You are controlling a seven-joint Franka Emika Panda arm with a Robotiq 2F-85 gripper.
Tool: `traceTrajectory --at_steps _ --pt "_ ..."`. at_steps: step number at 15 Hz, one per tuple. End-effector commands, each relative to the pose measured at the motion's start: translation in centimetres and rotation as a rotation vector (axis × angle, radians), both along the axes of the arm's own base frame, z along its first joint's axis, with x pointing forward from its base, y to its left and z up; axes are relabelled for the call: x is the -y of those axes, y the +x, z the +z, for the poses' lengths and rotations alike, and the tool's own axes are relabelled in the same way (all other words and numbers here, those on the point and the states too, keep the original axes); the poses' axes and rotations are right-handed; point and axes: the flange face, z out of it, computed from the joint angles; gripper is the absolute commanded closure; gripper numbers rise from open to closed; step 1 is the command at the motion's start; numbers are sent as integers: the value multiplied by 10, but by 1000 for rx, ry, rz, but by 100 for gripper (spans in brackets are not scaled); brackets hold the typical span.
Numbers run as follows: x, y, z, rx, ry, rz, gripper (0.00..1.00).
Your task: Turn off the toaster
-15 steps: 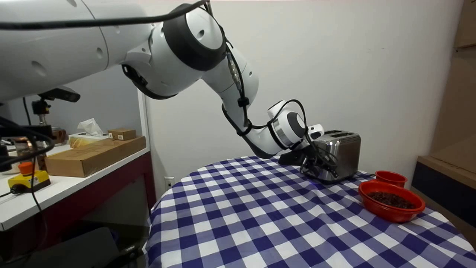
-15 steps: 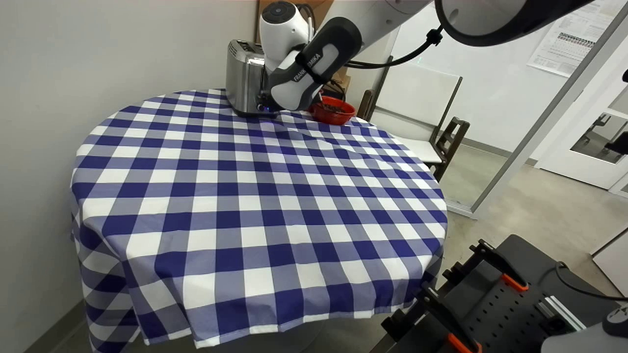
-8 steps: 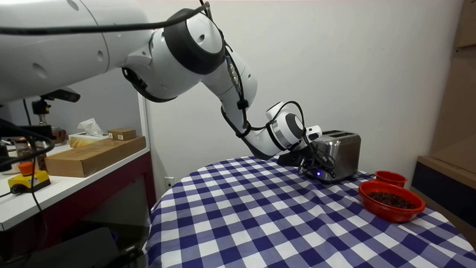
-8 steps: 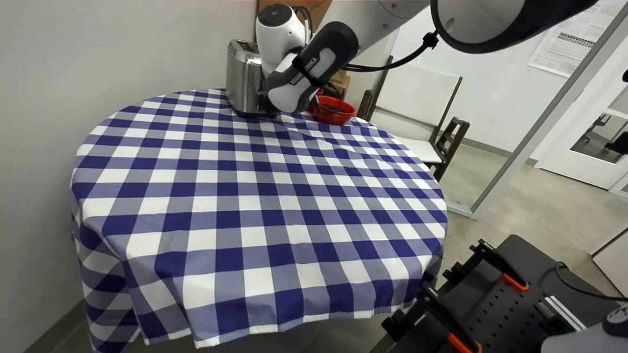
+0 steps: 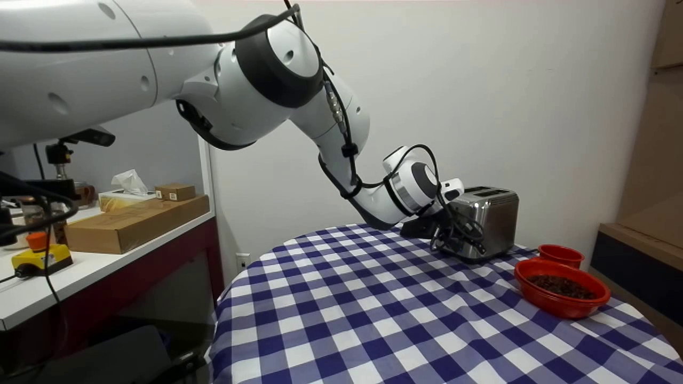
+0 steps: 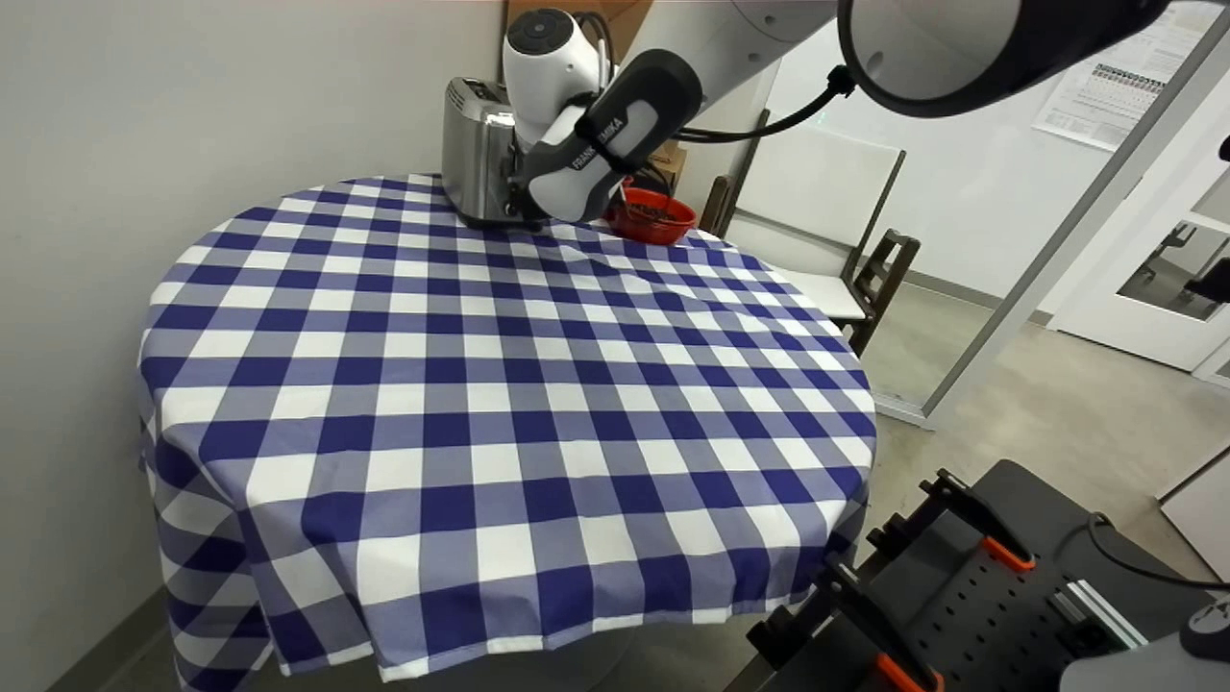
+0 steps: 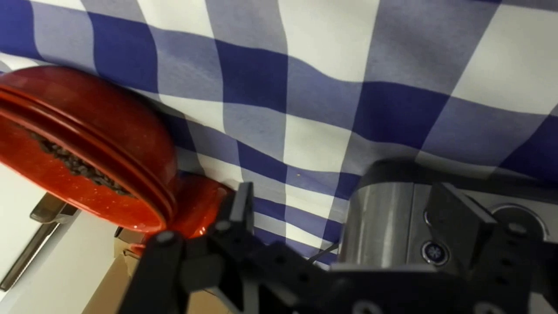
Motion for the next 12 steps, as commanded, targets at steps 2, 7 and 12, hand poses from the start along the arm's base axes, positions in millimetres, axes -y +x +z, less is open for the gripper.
traceTrajectory --at_steps 2,7,12 --pt "-10 -11 5 -171 28 -17 0" --pt "-29 -33 60 -380 162 12 0" --pt "-21 -86 127 -570 290 -2 0"
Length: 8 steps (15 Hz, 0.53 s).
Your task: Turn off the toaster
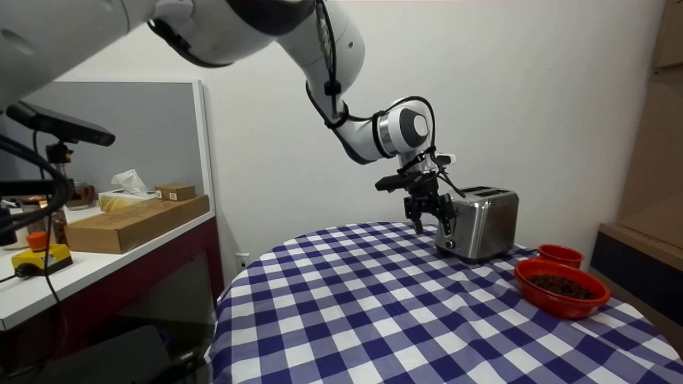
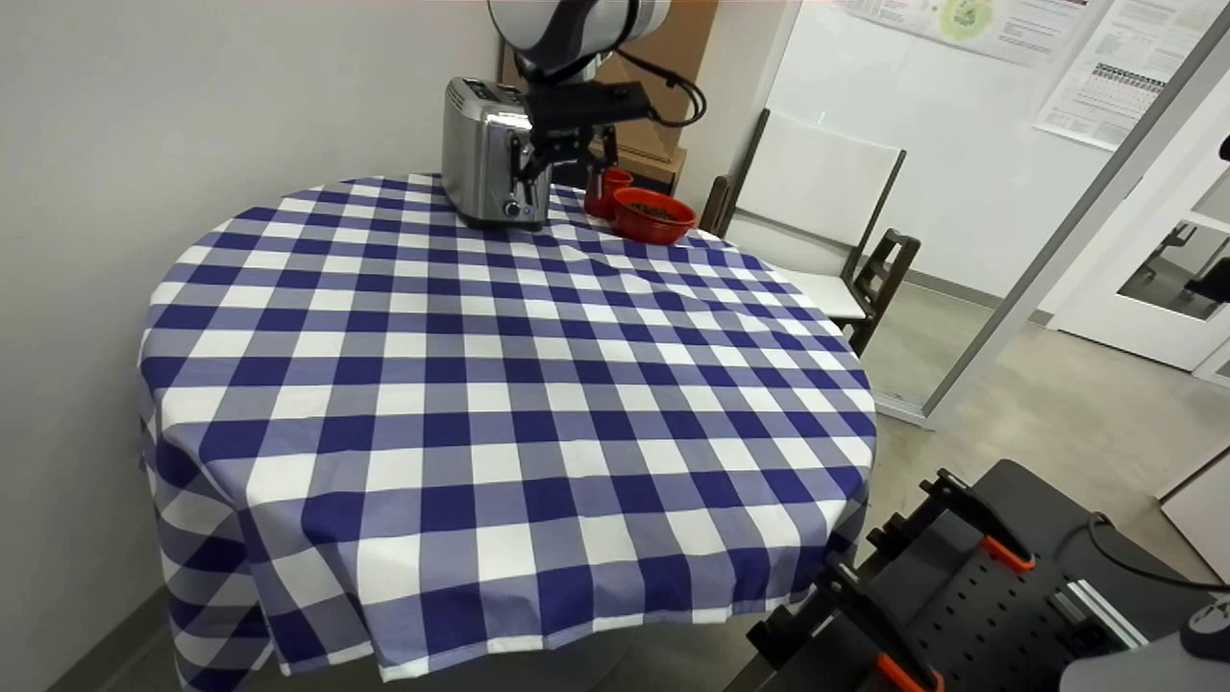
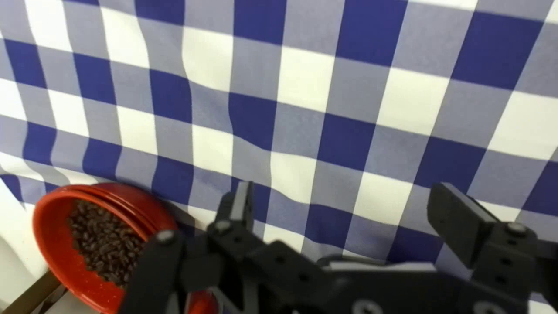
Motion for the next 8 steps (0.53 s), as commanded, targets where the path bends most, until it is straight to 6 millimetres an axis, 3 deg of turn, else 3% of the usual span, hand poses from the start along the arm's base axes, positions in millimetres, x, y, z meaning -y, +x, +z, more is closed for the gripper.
traceTrajectory --at_steps 1,8 --pt "5 -56 44 -151 110 7 0" --pt "-18 -146 112 -214 302 251 0"
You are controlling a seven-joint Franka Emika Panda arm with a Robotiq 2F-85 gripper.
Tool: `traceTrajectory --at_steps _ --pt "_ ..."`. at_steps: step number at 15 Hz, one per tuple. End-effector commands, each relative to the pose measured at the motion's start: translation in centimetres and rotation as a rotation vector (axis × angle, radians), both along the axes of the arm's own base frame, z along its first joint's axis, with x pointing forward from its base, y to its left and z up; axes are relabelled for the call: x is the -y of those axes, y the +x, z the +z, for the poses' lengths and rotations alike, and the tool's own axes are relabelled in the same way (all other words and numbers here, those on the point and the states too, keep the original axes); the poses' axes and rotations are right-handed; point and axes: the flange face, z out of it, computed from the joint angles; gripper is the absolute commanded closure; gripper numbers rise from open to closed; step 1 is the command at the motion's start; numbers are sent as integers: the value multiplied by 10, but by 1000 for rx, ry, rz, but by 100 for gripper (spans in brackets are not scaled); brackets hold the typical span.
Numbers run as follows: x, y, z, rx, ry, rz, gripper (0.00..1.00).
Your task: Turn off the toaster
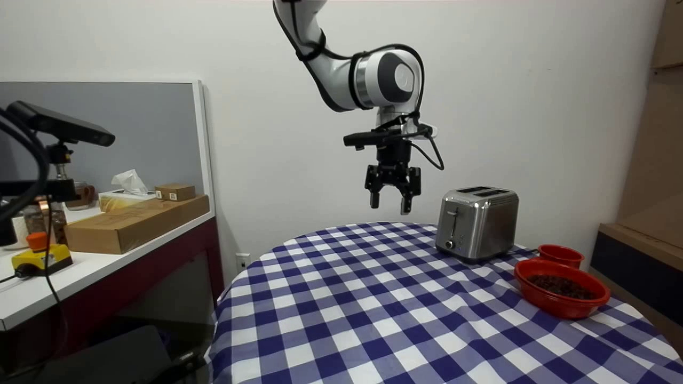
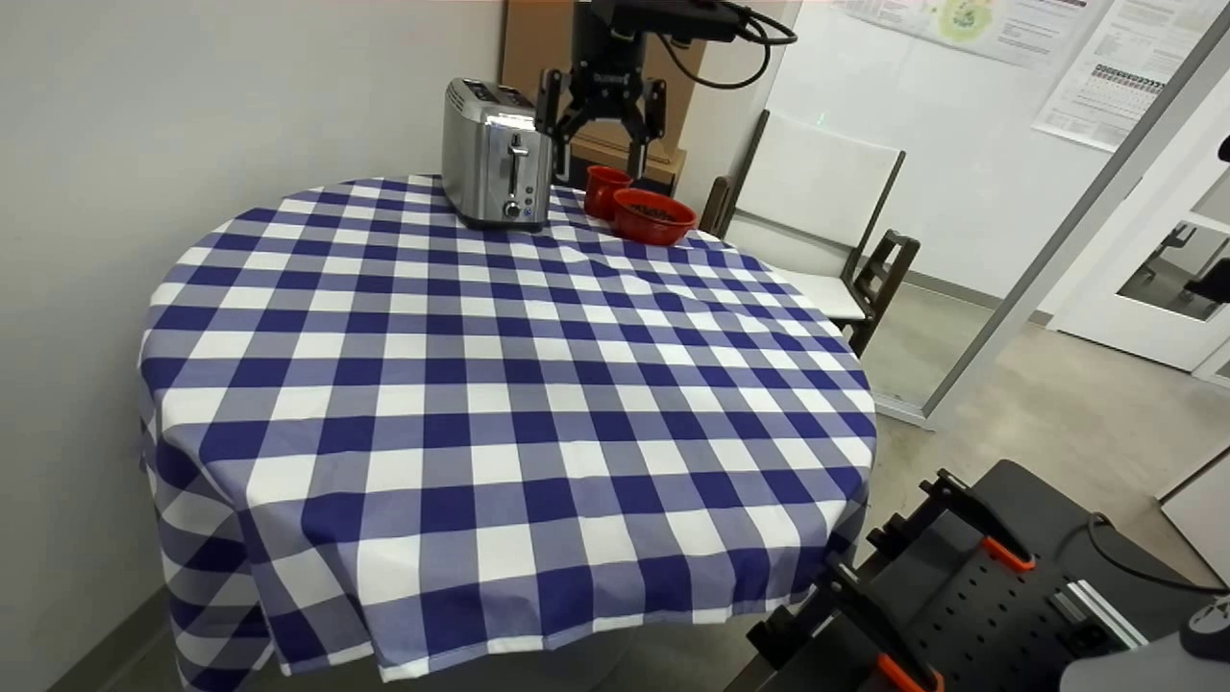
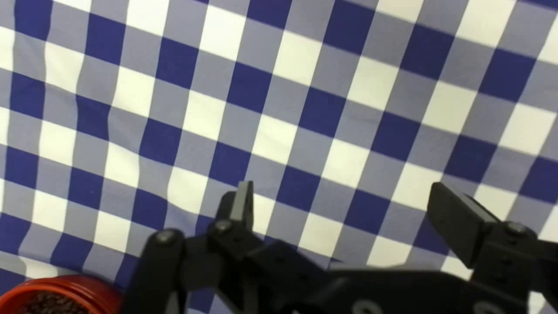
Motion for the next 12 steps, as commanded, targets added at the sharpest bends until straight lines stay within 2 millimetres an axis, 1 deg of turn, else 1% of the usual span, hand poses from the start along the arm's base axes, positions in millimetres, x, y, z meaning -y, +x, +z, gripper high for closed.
traceTrajectory --at_steps 1,6,7,8,10,12 --pt "-7 -63 41 9 113 153 0" --pt "-20 -142 91 51 173 399 0" --pt "-20 -156 102 76 178 402 0" --pt "-24 -118 85 22 157 357 0" --pt "-23 -142 101 48 158 383 0" --pt "-21 -152 106 59 156 390 0"
